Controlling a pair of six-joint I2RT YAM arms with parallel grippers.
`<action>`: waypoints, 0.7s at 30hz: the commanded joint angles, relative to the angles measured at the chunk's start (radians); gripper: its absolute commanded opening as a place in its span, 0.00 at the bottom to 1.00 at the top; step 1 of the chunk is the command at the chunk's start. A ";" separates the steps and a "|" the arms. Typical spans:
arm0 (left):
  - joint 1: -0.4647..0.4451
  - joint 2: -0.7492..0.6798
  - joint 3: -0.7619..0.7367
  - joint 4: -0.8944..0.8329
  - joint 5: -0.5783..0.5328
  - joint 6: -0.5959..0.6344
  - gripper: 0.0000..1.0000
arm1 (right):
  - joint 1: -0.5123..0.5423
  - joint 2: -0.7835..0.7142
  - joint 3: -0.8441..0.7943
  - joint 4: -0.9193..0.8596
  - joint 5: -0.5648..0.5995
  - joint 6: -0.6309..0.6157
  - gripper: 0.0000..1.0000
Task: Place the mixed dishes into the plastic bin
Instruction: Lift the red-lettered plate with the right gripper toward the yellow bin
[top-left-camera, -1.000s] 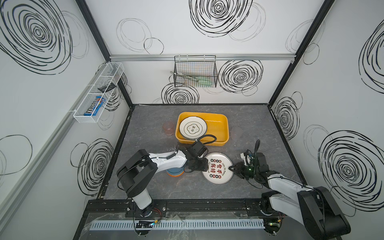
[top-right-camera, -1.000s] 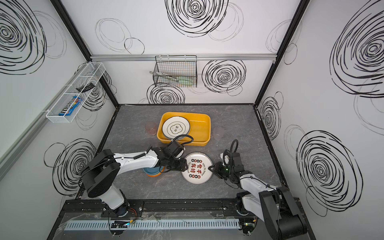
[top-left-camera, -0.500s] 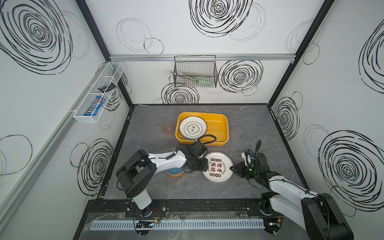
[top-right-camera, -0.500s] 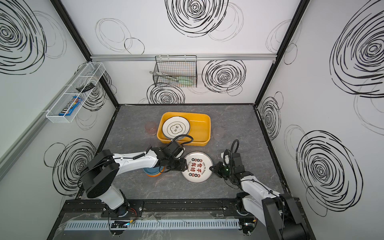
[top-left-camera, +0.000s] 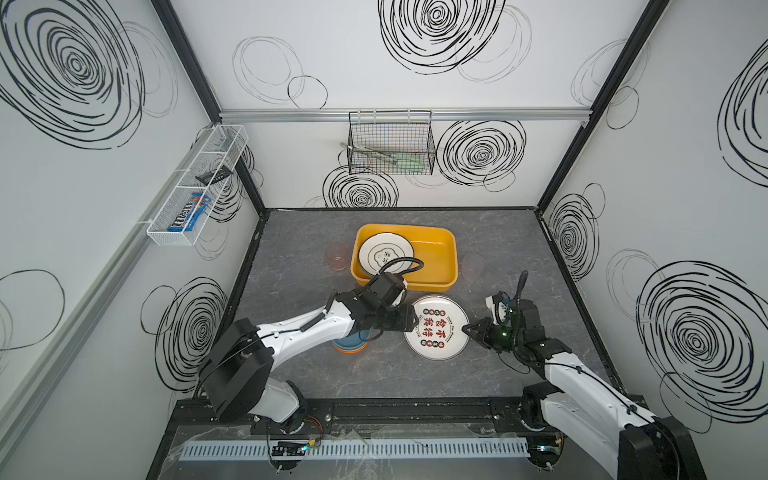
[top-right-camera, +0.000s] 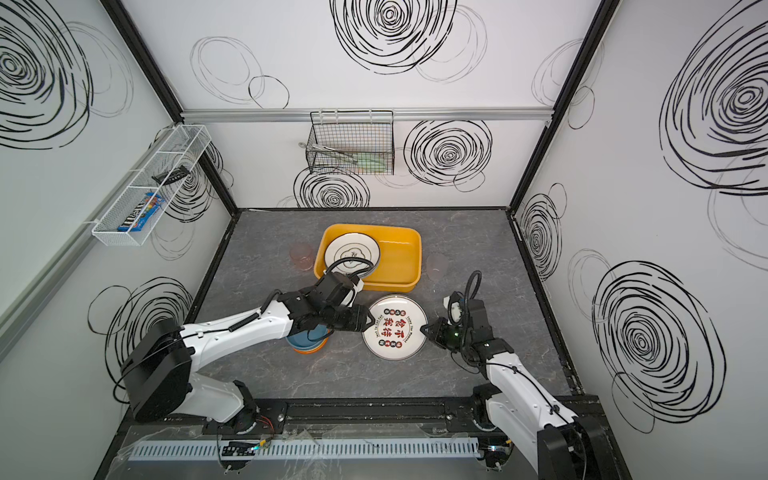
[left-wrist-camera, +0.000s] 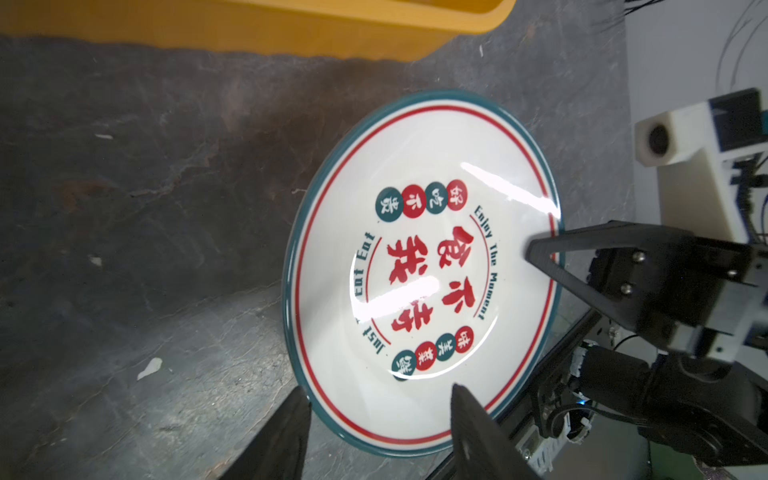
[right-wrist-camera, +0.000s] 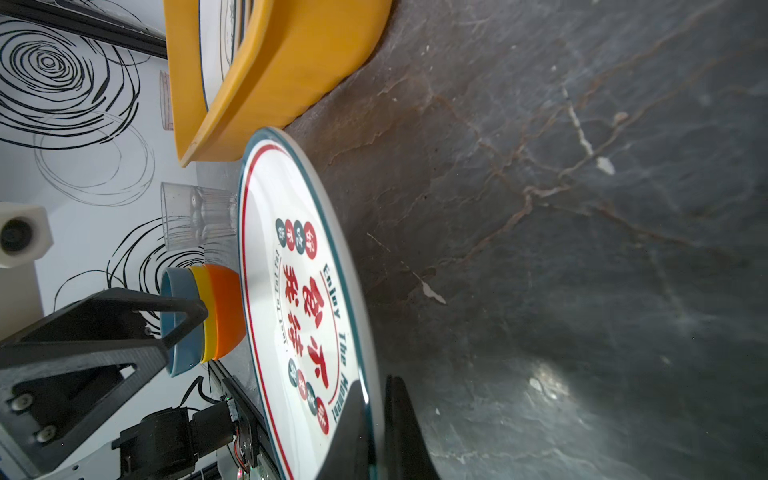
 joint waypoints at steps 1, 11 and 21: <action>0.040 -0.065 -0.003 -0.015 0.000 -0.004 0.59 | 0.002 -0.036 0.069 -0.037 -0.027 -0.022 0.00; 0.195 -0.236 -0.011 -0.090 0.035 0.028 0.63 | 0.002 -0.030 0.207 -0.049 -0.041 -0.019 0.00; 0.360 -0.334 -0.035 -0.146 0.091 0.061 0.64 | 0.006 0.189 0.395 0.005 -0.044 -0.021 0.00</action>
